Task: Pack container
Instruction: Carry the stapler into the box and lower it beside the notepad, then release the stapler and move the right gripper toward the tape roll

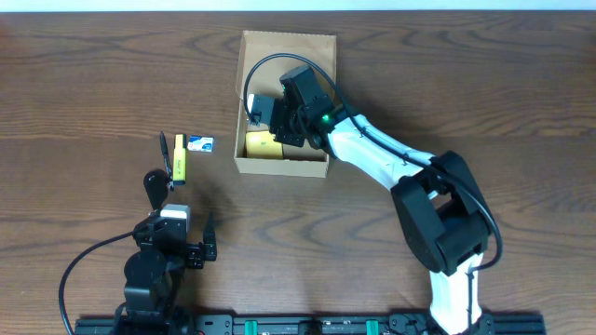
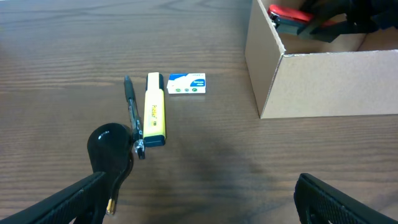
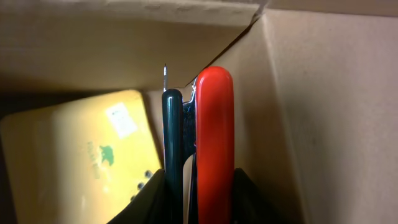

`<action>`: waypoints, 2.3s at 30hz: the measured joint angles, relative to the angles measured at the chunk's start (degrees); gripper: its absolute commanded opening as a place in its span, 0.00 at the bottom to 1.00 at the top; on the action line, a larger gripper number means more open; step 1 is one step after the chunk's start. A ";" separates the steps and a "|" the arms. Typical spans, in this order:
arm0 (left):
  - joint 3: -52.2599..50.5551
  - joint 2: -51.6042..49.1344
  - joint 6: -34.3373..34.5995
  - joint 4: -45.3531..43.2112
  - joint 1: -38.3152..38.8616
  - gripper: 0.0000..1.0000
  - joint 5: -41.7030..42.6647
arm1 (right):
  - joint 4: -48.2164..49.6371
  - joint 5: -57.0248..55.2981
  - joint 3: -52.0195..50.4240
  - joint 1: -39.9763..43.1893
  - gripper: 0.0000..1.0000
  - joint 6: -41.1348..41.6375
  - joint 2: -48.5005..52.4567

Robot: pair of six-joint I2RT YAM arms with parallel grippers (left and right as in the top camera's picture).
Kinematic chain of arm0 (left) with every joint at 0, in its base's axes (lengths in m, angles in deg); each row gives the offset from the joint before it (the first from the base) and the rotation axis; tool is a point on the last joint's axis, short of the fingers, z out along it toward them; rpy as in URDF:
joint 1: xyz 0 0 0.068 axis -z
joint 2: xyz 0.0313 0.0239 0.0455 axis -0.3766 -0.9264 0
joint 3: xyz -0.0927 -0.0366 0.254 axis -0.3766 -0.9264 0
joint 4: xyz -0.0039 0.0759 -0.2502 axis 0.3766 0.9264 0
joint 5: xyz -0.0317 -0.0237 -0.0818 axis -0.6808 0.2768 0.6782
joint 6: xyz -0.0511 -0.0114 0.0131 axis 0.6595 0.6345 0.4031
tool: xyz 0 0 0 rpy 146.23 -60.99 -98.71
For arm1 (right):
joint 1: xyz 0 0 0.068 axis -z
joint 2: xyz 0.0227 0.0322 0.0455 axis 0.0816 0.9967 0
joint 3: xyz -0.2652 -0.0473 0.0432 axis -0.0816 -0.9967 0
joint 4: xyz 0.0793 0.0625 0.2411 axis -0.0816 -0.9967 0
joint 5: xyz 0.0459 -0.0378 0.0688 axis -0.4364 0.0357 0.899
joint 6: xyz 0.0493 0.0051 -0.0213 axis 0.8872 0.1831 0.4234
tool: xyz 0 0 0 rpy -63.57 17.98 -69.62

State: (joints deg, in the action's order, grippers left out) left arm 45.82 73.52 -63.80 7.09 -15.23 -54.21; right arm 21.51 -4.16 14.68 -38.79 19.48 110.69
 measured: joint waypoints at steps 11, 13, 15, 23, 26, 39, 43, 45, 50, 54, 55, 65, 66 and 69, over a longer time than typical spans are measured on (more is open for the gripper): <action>0.00 0.00 0.00 0.00 0.00 0.95 0.00 | 0.02 -0.22 0.00 -0.02 0.29 2.32 0.44; 0.00 0.00 0.00 0.00 0.00 0.95 0.00 | 0.13 -0.33 0.00 -0.02 0.33 2.64 0.44; 0.00 0.00 0.00 0.00 0.00 0.95 0.00 | 0.20 -0.33 0.00 -0.02 0.41 3.06 0.44; 0.00 0.00 -0.02 0.00 -0.02 0.95 0.00 | 0.48 -0.33 0.00 -0.04 0.49 3.15 0.44; 0.00 0.00 0.00 -0.02 -0.02 0.95 0.00 | 0.48 -0.31 0.00 -0.07 0.49 3.17 0.44; 0.00 0.00 0.00 0.00 0.00 0.95 0.00 | -0.94 -0.35 0.00 -1.38 0.59 5.51 -2.97; 0.00 0.00 0.00 -0.02 -0.02 0.95 0.00 | -4.68 -0.39 0.00 -1.73 0.59 7.96 -11.17; 0.00 0.00 0.00 -0.02 -0.02 0.95 0.00 | -7.06 -0.39 0.00 -1.73 0.59 8.85 -15.52; 0.00 0.00 0.00 0.00 -0.02 0.95 0.00 | -14.73 -2.95 0.13 -1.70 0.59 16.28 -23.85; 0.00 0.00 0.00 -0.02 0.00 0.95 0.00 | -23.17 -6.93 0.22 -1.64 0.58 26.67 -25.79; 0.00 0.00 0.00 -0.04 -0.02 0.95 0.00 | -25.49 -7.82 0.22 -1.60 0.58 30.14 -25.79; 0.00 0.00 0.00 -0.02 0.00 0.95 0.00 | -34.88 -16.74 0.20 2.01 0.63 59.78 -25.24; 0.00 0.00 0.00 -0.02 0.00 0.95 0.00 | -34.86 -17.05 0.20 2.12 0.63 61.70 -24.79; 0.00 0.00 0.00 -0.02 0.00 0.95 0.00 | -34.91 -17.88 0.20 2.38 0.63 66.40 -22.25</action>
State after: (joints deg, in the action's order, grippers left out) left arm 45.82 73.52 -63.80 7.07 -15.23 -54.21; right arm -13.40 -22.03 14.88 -36.41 85.88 88.44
